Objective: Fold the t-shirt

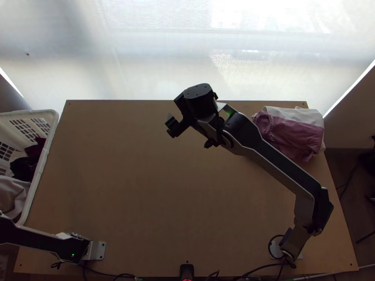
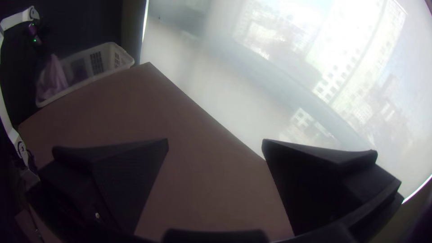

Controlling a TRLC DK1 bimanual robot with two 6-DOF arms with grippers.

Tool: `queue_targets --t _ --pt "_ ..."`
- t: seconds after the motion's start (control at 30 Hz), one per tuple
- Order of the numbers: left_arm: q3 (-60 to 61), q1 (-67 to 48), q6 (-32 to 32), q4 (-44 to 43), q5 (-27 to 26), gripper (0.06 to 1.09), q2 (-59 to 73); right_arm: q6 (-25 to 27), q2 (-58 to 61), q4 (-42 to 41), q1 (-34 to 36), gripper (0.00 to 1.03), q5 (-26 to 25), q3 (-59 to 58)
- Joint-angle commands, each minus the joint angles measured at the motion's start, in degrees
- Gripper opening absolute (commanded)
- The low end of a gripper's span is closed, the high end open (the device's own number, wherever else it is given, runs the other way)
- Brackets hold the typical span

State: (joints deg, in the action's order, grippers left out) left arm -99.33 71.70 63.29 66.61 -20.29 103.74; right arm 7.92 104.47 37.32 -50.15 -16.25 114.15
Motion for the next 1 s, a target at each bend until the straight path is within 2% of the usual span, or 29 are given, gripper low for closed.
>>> queue_targets --t 0.0,0.2,0.37,0.53,0.73,0.97 --pt "-0.16 -6.93 -0.53 9.33 -3.17 0.09 -10.76 -0.10 -1.63 0.03 0.23 0.97 -0.01 -1.03" --pt "5.46 -17.12 -3.78 11.97 -3.26 0.09 -21.21 0.16 -5.06 0.30 1.37 0.97 -0.01 -4.28" --pt "9.50 -29.43 -10.38 11.97 -3.17 0.09 -28.86 -0.01 -10.25 0.38 4.27 0.97 -0.01 -10.79" --pt "14.60 -45.51 -19.34 9.77 -3.00 0.09 -33.52 -0.10 -17.01 0.47 7.08 0.97 0.08 -18.26" --pt "15.83 -66.16 -33.93 6.69 -1.15 0.09 -35.28 -0.01 -24.92 0.82 10.07 0.96 -0.01 -26.87" --pt "19.00 -87.70 -46.94 -4.82 7.46 0.09 -33.08 0.07 -30.11 2.23 12.36 0.97 -0.10 -32.50"
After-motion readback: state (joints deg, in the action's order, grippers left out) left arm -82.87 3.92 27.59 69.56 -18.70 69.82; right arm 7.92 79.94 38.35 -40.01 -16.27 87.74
